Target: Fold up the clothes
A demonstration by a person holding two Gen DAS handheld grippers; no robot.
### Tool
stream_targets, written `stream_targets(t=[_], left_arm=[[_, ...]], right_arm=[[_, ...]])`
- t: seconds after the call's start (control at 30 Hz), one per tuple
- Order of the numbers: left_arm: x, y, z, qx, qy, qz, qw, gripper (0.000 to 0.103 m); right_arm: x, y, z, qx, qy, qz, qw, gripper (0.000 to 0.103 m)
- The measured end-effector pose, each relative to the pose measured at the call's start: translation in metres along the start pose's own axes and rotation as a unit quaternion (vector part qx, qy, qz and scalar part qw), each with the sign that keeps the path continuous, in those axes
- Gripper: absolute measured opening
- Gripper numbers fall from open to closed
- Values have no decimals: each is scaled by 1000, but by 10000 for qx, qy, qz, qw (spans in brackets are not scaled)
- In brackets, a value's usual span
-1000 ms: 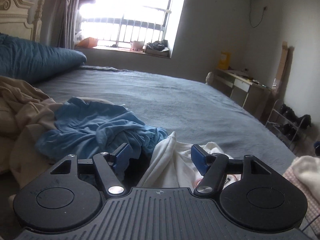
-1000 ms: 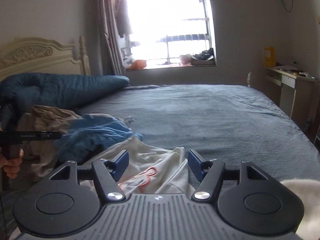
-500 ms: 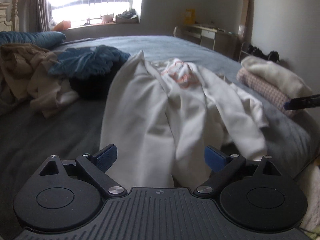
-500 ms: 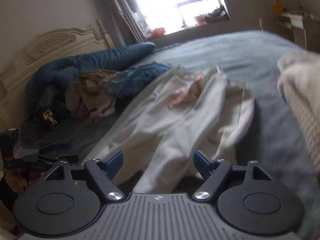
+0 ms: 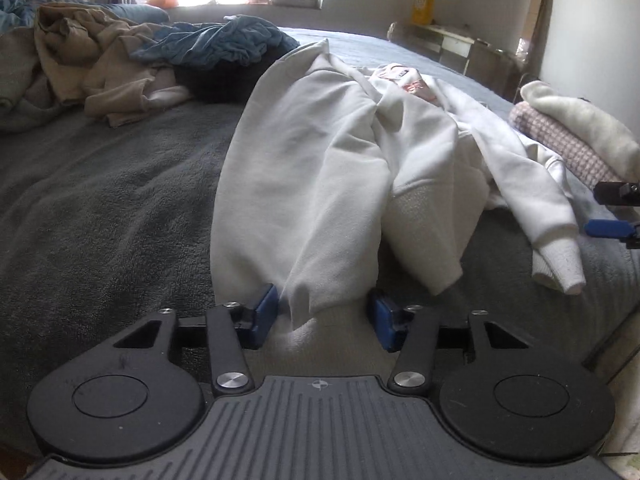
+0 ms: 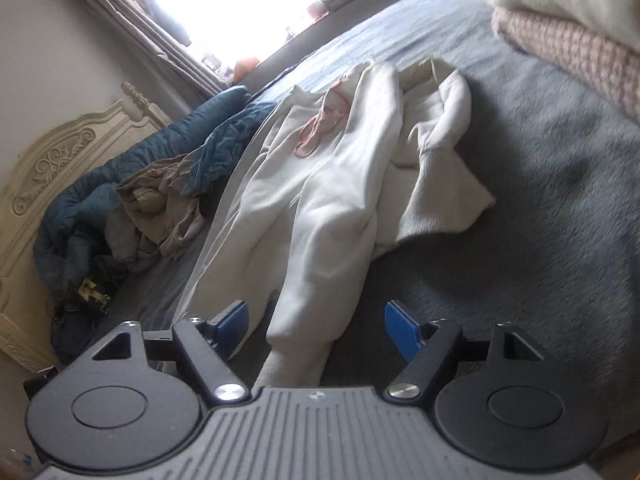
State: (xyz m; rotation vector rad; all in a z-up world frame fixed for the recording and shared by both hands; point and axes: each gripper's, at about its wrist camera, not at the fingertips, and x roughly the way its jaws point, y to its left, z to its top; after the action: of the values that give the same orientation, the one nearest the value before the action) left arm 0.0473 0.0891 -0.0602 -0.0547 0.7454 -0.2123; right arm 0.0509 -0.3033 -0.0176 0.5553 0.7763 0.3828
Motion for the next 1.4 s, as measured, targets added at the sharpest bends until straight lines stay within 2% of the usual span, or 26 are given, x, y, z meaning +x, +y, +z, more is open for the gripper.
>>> stream_targets(t=[0.1, 0.17, 0.23, 0.3, 0.5, 0.6, 0.7, 0.83, 0.87, 0.93, 0.97, 1.0, 1.03, 1.1, 1.13, 1.17, 1.23, 1.3, 1.4], left_arm=[[2, 1, 0, -91, -54, 55, 9999, 42], [3, 1, 1, -174, -98, 95, 9998, 31], [0, 9, 4, -442, -138, 71, 9989, 15], [-5, 20, 9, -779, -197, 36, 9968, 12], [-28, 60, 40, -1236, -726, 411, 9888, 11], [-32, 85, 70, -1396, -1009, 666, 9828, 11], [-31, 109, 116, -1409, -1404, 960, 9753, 10], [-30, 140, 204, -1367, -2070, 1492, 9572, 10], [-29, 147, 227, -1338, -2263, 1672, 9502, 10], [-20, 156, 265, -1133, -2660, 2355, 9279, 11], [-9, 161, 279, -1054, -2718, 2665, 9187, 13], [6, 169, 288, -1029, -2623, 2869, 9156, 18], [24, 179, 293, -1103, -2375, 2919, 9199, 37], [62, 201, 289, -1514, -1732, 2707, 9348, 57], [79, 211, 277, -1789, -1394, 2484, 9417, 57], [90, 217, 264, -2010, -1157, 2312, 9449, 57], [99, 223, 235, -2348, -921, 2084, 9450, 58], [94, 225, 211, -2481, -813, 1897, 9465, 58], [67, 221, 181, -2510, -803, 1608, 9512, 59]], right_arm=[[-2, 0, -1, 67, -68, 2, 10000, 78], [-1, -1, -3, 125, -56, -22, 9999, 78], [0, -2, -5, 168, -29, -74, 9998, 78], [0, -5, -6, 214, -13, -105, 9997, 78], [-2, -12, -5, 349, -48, -142, 9993, 78], [2, -13, -3, 424, -64, -160, 9990, 78], [7, -16, -2, 485, -75, -188, 9986, 78], [15, -23, 0, 580, -91, -273, 9979, 78], [18, -26, 1, 608, -97, -292, 9977, 78], [22, -31, 3, 662, -130, -307, 9972, 78], [24, -34, 4, 692, -149, -312, 9970, 78], [26, -36, 5, 717, -167, -313, 9968, 78], [28, -38, 6, 719, -183, -304, 9968, 78], [31, -40, 7, 708, -209, -285, 9969, 78], [32, -40, 7, 687, -216, -275, 9970, 78], [31, -40, 7, 663, -216, -270, 9972, 78], [31, -39, 7, 617, -218, -260, 9975, 78], [28, -38, 6, 585, -238, -247, 9977, 78], [18, -33, 4, 500, -308, -212, 9980, 78]])
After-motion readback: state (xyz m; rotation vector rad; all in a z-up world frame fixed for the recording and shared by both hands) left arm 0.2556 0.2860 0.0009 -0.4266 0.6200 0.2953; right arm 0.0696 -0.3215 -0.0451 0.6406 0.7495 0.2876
